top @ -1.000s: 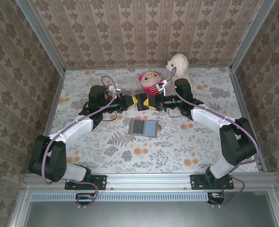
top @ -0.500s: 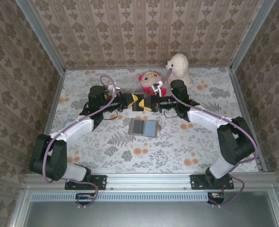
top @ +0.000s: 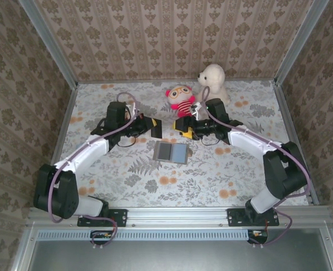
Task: Take the credit cards out of the card holder
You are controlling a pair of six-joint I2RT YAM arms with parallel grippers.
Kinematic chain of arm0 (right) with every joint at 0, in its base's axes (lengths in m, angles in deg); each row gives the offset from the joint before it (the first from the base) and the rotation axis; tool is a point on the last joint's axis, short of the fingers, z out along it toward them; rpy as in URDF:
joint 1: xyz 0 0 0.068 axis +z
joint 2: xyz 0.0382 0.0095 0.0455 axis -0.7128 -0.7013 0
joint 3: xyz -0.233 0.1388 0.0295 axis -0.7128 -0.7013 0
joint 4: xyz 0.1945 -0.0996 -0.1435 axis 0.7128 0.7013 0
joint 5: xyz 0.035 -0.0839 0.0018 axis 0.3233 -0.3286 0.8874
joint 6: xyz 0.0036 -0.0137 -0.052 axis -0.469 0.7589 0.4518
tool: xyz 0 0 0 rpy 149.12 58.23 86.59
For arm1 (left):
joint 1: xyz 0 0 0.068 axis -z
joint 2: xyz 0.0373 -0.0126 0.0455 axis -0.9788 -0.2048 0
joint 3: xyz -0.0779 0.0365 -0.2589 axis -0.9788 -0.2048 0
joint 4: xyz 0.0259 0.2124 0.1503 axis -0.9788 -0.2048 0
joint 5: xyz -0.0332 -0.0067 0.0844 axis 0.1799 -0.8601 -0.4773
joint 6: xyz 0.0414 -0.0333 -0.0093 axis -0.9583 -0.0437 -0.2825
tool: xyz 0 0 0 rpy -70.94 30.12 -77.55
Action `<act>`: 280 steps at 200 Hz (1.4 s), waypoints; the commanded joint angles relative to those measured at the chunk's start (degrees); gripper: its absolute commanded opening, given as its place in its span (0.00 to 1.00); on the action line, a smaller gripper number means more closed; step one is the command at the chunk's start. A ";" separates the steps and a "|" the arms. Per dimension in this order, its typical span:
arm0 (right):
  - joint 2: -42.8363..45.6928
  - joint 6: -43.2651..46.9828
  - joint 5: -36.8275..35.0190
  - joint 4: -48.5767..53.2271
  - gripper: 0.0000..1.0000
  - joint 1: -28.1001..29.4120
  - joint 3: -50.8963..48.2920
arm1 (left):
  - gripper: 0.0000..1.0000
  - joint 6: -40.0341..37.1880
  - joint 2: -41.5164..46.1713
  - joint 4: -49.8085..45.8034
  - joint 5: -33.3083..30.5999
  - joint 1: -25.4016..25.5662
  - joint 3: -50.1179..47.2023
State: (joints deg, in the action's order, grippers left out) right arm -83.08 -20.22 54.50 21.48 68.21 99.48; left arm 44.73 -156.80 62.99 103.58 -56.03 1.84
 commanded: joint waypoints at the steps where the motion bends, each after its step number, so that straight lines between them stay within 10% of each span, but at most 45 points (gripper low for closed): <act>1: 5.31 9.98 -10.94 8.53 0.90 -0.20 -1.50 | 0.00 -15.08 2.51 -13.11 -11.02 -1.32 4.58; 80: 6.71 18.75 -21.77 15.21 1.00 -0.23 0.45 | 0.00 -47.89 -4.34 -15.34 -30.64 -4.38 18.60; 183: 4.49 19.16 -21.14 13.69 1.00 -0.28 -0.08 | 0.00 -74.46 -20.91 -21.13 -8.98 -19.02 31.94; 280: 1.71 15.13 -18.48 11.88 1.00 -0.44 0.35 | 0.00 -85.22 -37.28 -28.79 -10.67 -19.61 48.17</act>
State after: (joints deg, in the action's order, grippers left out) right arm -80.24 -3.63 34.57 34.21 67.99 98.69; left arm -35.99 -191.49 38.99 91.65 -75.29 45.99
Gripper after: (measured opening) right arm 0.999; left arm 0.046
